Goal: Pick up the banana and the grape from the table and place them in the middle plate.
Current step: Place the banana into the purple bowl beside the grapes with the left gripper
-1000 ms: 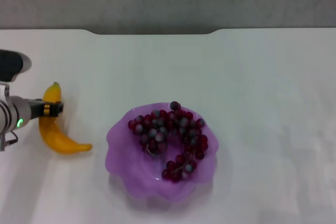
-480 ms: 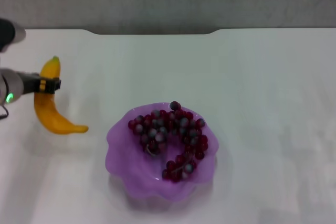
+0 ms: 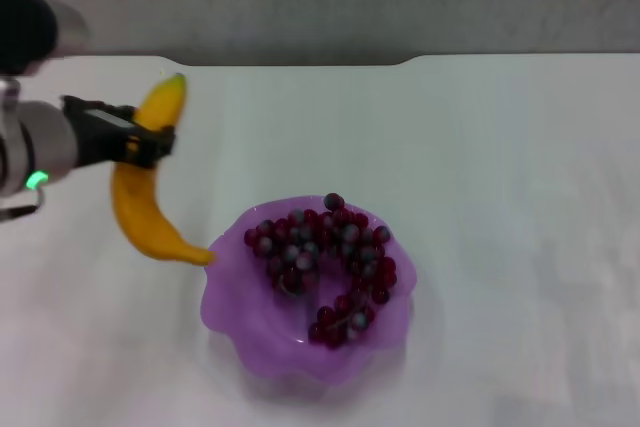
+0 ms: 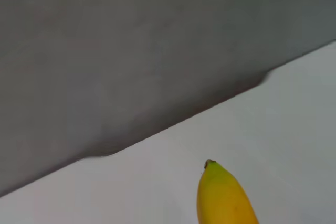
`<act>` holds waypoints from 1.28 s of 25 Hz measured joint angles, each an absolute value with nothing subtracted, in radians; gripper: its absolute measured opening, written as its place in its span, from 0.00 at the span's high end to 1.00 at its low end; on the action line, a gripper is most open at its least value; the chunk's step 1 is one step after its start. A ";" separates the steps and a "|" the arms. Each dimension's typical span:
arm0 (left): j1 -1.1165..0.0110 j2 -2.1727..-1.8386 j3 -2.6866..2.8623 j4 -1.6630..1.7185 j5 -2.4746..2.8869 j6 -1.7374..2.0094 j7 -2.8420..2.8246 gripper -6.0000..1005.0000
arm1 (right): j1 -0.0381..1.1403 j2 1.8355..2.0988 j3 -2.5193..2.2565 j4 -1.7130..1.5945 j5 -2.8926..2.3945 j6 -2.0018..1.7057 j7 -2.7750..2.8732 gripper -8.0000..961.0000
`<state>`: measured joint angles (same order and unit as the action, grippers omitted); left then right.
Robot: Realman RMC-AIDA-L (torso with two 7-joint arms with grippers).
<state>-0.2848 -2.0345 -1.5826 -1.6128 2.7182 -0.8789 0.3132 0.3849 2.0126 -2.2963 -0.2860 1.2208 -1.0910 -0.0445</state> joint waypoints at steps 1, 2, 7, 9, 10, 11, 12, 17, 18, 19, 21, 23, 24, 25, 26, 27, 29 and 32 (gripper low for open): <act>-0.273 -2.034 -1.547 -1.645 2.718 -0.886 0.316 0.52 | 0.385 2.012 -2.296 -0.285 1.221 -1.091 -0.045 0.11; -0.267 -2.034 -1.515 -1.667 2.718 -0.886 0.319 0.52 | 0.384 2.012 -2.296 -0.285 1.221 -1.091 -0.045 0.11; -0.275 -2.037 -1.376 -1.657 2.717 -0.822 0.328 0.52 | 0.386 2.012 -2.296 -0.287 1.221 -1.089 -0.045 0.11; -0.284 -2.038 -1.341 -1.628 2.718 -0.785 0.325 0.52 | 0.387 2.013 -2.296 -0.289 1.221 -1.089 -0.045 0.11; -0.292 -2.038 -1.322 -1.606 2.718 -0.763 0.323 0.52 | 0.387 2.013 -2.296 -0.289 1.221 -1.089 -0.044 0.11; -0.299 -2.038 -1.309 -1.585 2.718 -0.747 0.321 0.52 | 0.387 2.013 -2.296 -0.290 1.221 -1.088 -0.045 0.11; -0.307 -2.039 -1.299 -1.560 2.717 -0.733 0.316 0.52 | 0.387 2.013 -2.296 -0.290 1.221 -1.088 -0.045 0.11; -0.317 -2.040 -1.288 -1.471 2.685 -0.672 0.294 0.52 | 0.387 2.013 -2.296 -0.290 1.221 -1.087 -0.045 0.11; -0.320 -2.040 -1.288 -1.442 2.660 -0.649 0.295 0.52 | 0.387 2.013 -2.296 -0.290 1.221 -1.087 -0.045 0.11; -0.322 -2.040 -1.287 -1.426 2.649 -0.637 0.297 0.52 | 0.387 2.013 -2.296 -0.290 1.221 -1.087 -0.045 0.11; -0.337 -2.040 -1.283 -1.370 2.615 -0.608 0.299 0.52 | 0.387 2.013 -2.296 -0.290 1.221 -1.087 -0.045 0.11; -0.349 -2.039 -1.271 -1.339 2.600 -0.600 0.300 0.52 | 0.387 2.013 -2.296 -0.290 1.221 -1.087 -0.044 0.11; -0.353 -2.039 -1.260 -1.329 2.595 -0.596 0.300 0.52 | 0.387 2.013 -2.296 -0.290 1.221 -1.087 -0.045 0.11; -0.355 -2.039 -1.247 -1.324 2.594 -0.588 0.301 0.52 | 0.387 2.013 -2.296 -0.290 1.221 -1.087 -0.044 0.11; -0.356 -2.039 -1.232 -1.320 2.595 -0.576 0.301 0.52 | 0.387 2.013 -2.296 -0.290 1.221 -1.087 -0.045 0.11; -0.357 -2.039 -1.220 -1.317 2.597 -0.567 0.301 0.52 | 0.387 2.013 -2.296 -0.290 1.221 -1.087 -0.045 0.11; -0.359 -2.039 -1.207 -1.311 2.600 -0.559 0.301 0.52 | 0.387 2.013 -2.300 -0.290 1.219 -1.087 -0.044 0.11; -0.362 -2.038 -1.209 -1.307 2.599 -0.559 0.300 0.52 | 0.387 2.013 -2.305 -0.290 1.218 -1.087 -0.045 0.11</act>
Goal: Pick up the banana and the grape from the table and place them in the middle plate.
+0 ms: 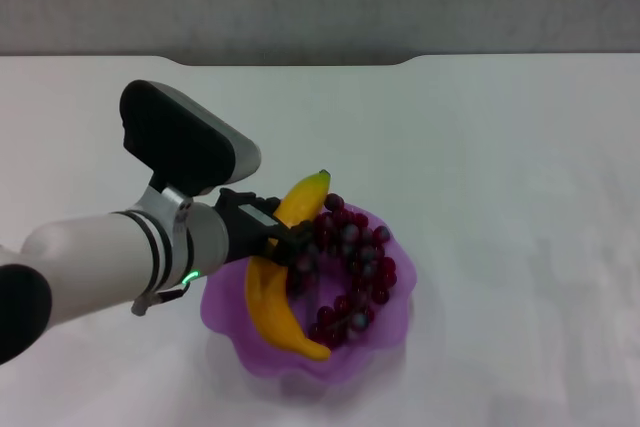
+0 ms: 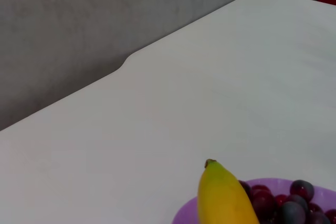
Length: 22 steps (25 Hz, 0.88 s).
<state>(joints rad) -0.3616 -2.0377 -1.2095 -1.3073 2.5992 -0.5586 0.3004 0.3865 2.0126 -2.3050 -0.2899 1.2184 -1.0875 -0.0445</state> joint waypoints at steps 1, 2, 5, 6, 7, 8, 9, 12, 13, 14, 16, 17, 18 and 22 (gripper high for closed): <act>-0.362 -2.037 -1.212 -1.307 2.598 -0.559 0.300 0.52 | 0.387 2.013 -2.306 -0.290 1.218 -1.088 -0.045 0.11; -0.362 -2.037 -1.213 -1.307 2.598 -0.557 0.301 0.52 | 0.387 2.013 -2.306 -0.290 1.218 -1.087 -0.045 0.11; -0.362 -2.038 -1.214 -1.307 2.601 -0.554 0.298 0.50 | 0.387 2.013 -2.308 -0.290 1.218 -1.088 -0.045 0.11; -0.362 -2.038 -1.215 -1.306 2.602 -0.554 0.297 0.48 | 0.388 2.013 -2.308 -0.290 1.218 -1.088 -0.044 0.11; -0.362 -2.038 -1.218 -1.306 2.604 -0.549 0.294 0.47 | 0.389 2.013 -2.309 -0.290 1.218 -1.088 -0.044 0.11; -0.361 -2.038 -1.221 -1.305 2.606 -0.542 0.293 0.46 | 0.390 2.013 -2.309 -0.290 1.218 -1.088 -0.044 0.11; -0.359 -2.038 -1.223 -1.304 2.607 -0.532 0.293 0.45 | 0.390 2.013 -2.310 -0.289 1.218 -1.088 -0.045 0.11; -0.357 -2.037 -1.221 -1.302 2.609 -0.511 0.298 0.41 | 0.390 2.013 -2.310 -0.286 1.218 -1.088 -0.045 0.11; -0.357 -2.037 -1.219 -1.302 2.609 -0.506 0.300 0.40 | 0.390 2.013 -2.310 -0.285 1.218 -1.088 -0.045 0.11; -0.357 -2.037 -1.216 -1.302 2.610 -0.501 0.301 0.38 | 0.391 2.013 -2.310 -0.284 1.218 -1.088 -0.045 0.11; -0.353 -2.036 -1.212 -1.301 2.610 -0.480 0.304 0.36 | 0.392 2.013 -2.310 -0.283 1.218 -1.087 -0.045 0.11; -0.350 -2.036 -1.212 -1.301 2.611 -0.467 0.306 0.35 | 0.392 2.013 -2.310 -0.282 1.218 -1.087 -0.044 0.11; -0.344 -2.036 -1.211 -1.301 2.611 -0.449 0.309 0.31 | 0.392 2.013 -2.310 -0.282 1.218 -1.085 -0.044 0.11; -0.310 -2.035 -1.215 -1.309 2.611 -0.357 0.318 0.15 | 0.396 2.013 -2.310 -0.281 1.218 -1.066 -0.045 0.11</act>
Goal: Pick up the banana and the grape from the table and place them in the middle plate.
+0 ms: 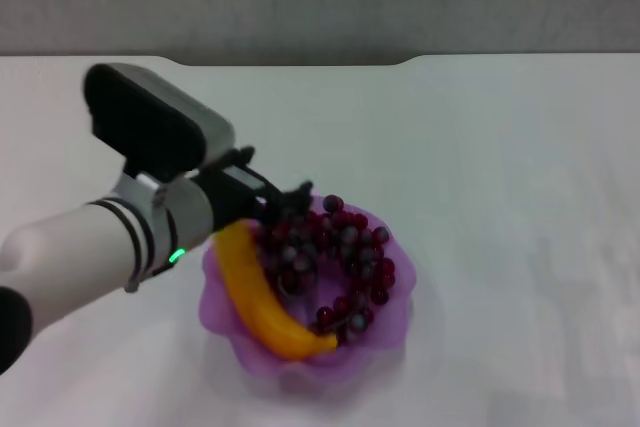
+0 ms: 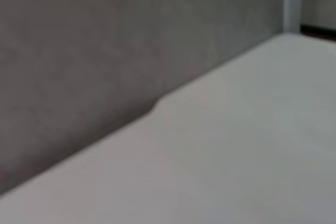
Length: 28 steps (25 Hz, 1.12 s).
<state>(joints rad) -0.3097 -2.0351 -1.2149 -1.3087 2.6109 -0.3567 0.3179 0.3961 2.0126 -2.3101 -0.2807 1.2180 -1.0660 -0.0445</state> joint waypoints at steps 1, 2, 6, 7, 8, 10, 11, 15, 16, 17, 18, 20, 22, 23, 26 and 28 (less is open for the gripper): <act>-0.302 -2.035 -1.218 -1.309 2.611 -0.328 0.321 0.14 | 0.397 2.013 -2.310 -0.281 1.218 -1.064 -0.045 0.11; -0.296 -2.034 -1.221 -1.309 2.611 -0.303 0.325 0.13 | 0.397 2.013 -2.310 -0.281 1.218 -1.063 -0.045 0.11; -0.277 -2.033 -1.224 -1.281 2.610 -0.153 0.350 0.10 | 0.400 2.013 -2.310 -0.281 1.218 -1.063 -0.062 0.11; -0.274 -2.034 -1.224 -1.267 2.608 -0.114 0.353 0.10 | 0.400 2.013 -2.310 -0.283 1.218 -1.063 -0.068 0.11; -0.274 -2.035 -1.224 -1.249 2.605 -0.069 0.351 0.10 | 0.400 2.013 -2.310 -0.284 1.218 -1.063 -0.071 0.11; -0.276 -2.035 -1.220 -1.217 2.596 -0.001 0.345 0.10 | 0.400 2.013 -2.310 -0.286 1.218 -1.063 -0.075 0.11; -0.281 -2.036 -1.216 -1.194 2.591 0.038 0.342 0.10 | 0.401 2.013 -2.310 -0.287 1.218 -1.063 -0.075 0.11; -0.331 -2.039 -1.186 -1.039 2.556 0.238 0.320 0.10 | 0.411 2.013 -2.310 -0.286 1.218 -1.062 -0.075 0.11; -0.346 -2.039 -1.179 -1.002 2.549 0.280 0.304 0.10 | 0.412 2.012 -2.310 -0.286 1.218 -1.062 -0.075 0.11; -0.346 -2.039 -1.179 -1.002 2.549 0.280 0.304 0.10 | 0.414 2.012 -2.310 -0.286 1.218 -1.061 -0.075 0.11; -0.368 -2.037 -1.169 -0.946 2.544 0.338 0.264 0.10 | 0.416 2.012 -2.310 -0.286 1.218 -1.061 -0.077 0.11; -0.420 -2.032 -1.150 -0.818 2.549 0.463 0.147 0.10 | 0.421 2.011 -2.310 -0.282 1.218 -1.061 -0.082 0.11; -0.447 -2.030 -1.145 -0.751 2.563 0.527 0.081 0.10 | 0.423 2.011 -2.310 -0.282 1.218 -1.063 -0.085 0.11; -0.464 -2.030 -1.144 -0.703 2.586 0.572 0.035 0.10 | 0.424 2.011 -2.310 -0.282 1.218 -1.064 -0.085 0.11; -0.495 -2.029 -1.148 -0.620 2.640 0.645 -0.060 0.10 | 0.426 2.011 -2.310 -0.282 1.218 -1.065 -0.085 0.11; -0.525 -2.024 -1.158 -0.557 2.683 0.686 -0.159 0.10 | 0.428 2.011 -2.309 -0.283 1.218 -1.066 -0.086 0.11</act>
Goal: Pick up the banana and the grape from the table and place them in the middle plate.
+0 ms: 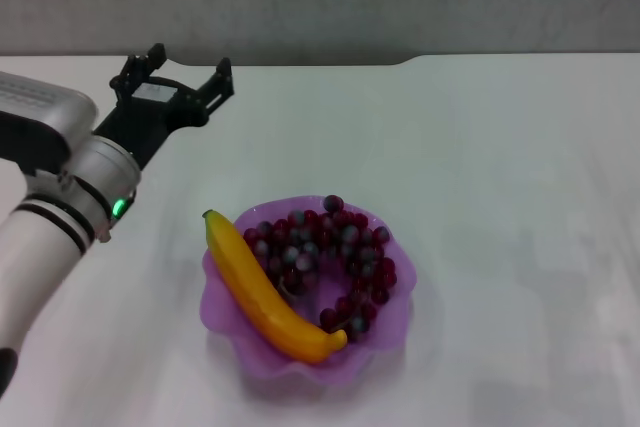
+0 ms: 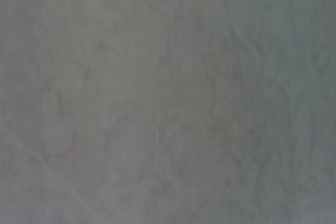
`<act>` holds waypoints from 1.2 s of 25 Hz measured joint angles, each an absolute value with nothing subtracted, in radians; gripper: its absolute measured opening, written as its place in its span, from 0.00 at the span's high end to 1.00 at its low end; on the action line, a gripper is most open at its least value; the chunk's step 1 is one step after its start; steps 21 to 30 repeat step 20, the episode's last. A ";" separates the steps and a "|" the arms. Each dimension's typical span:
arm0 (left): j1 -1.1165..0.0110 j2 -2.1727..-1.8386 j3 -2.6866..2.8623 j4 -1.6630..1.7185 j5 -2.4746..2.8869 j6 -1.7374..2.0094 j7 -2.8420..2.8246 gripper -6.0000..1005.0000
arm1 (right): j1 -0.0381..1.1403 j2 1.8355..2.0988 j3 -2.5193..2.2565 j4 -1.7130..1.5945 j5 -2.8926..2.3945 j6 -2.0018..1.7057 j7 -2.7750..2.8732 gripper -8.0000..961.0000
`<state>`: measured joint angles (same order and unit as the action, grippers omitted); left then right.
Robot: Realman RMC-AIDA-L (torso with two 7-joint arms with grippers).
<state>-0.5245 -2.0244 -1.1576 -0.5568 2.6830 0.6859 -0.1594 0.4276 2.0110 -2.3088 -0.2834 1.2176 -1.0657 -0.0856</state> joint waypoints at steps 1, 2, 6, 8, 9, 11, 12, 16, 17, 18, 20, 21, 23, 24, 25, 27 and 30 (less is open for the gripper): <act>-0.538 -2.022 -1.162 -0.536 2.694 0.693 -0.192 0.10 | 0.429 2.011 -2.309 -0.283 1.218 -1.066 -0.086 0.11; -0.562 -2.019 -1.177 -0.499 2.703 0.690 -0.227 0.10 | 0.433 2.011 -2.309 -0.283 1.218 -1.065 -0.086 0.11; -0.644 -2.027 -1.364 -0.357 2.704 0.640 -0.258 0.10 | 0.448 2.010 -2.308 -0.269 1.218 -1.059 -0.088 0.11; -0.656 -2.029 -1.444 -0.314 2.707 0.634 -0.224 0.10 | 0.459 2.010 -2.308 -0.261 1.218 -1.058 -0.097 0.11; -0.657 -2.029 -1.479 -0.299 2.707 0.635 -0.190 0.10 | 0.463 2.010 -2.309 -0.260 1.218 -1.058 -0.108 0.11; -0.653 -2.030 -1.525 -0.288 2.705 0.652 -0.128 0.10 | 0.465 2.010 -2.309 -0.259 1.218 -1.059 -0.129 0.11; -0.650 -2.031 -1.538 -0.286 2.705 0.663 -0.115 0.10 | 0.465 2.010 -2.307 -0.258 1.220 -1.059 -0.136 0.11; -0.635 -2.036 -1.555 -0.263 2.705 0.760 -0.099 0.10 | 0.465 2.011 -2.297 -0.260 1.230 -1.059 -0.134 0.11; -0.634 -2.037 -1.555 -0.257 2.705 0.774 -0.098 0.10 | 0.469 2.011 -2.296 -0.261 1.230 -1.059 -0.133 0.11; -0.636 -2.038 -1.555 -0.247 2.705 0.783 -0.098 0.10 | 0.473 2.010 -2.296 -0.261 1.230 -1.059 -0.133 0.11; -0.640 -2.038 -1.556 -0.239 2.703 0.786 -0.097 0.10 | 0.482 2.011 -2.296 -0.260 1.230 -1.059 -0.134 0.11; -0.640 -2.038 -1.556 -0.239 2.703 0.786 -0.097 0.10 | 0.482 2.011 -2.296 -0.260 1.230 -1.059 -0.134 0.11; -0.640 -2.038 -1.556 -0.239 2.703 0.786 -0.097 0.10 | 0.482 2.011 -2.296 -0.260 1.230 -1.059 -0.134 0.11; -0.640 -2.038 -1.556 -0.239 2.703 0.786 -0.097 0.10 | 0.482 2.011 -2.296 -0.260 1.230 -1.059 -0.134 0.11; -0.640 -2.038 -1.556 -0.239 2.703 0.786 -0.097 0.10 | 0.482 2.011 -2.296 -0.260 1.230 -1.059 -0.134 0.11; -0.640 -2.038 -1.556 -0.239 2.703 0.786 -0.097 0.10 | 0.482 2.011 -2.296 -0.260 1.230 -1.059 -0.134 0.11; -0.640 -2.038 -1.556 -0.239 2.703 0.786 -0.097 0.10 | 0.482 2.011 -2.296 -0.260 1.230 -1.059 -0.134 0.11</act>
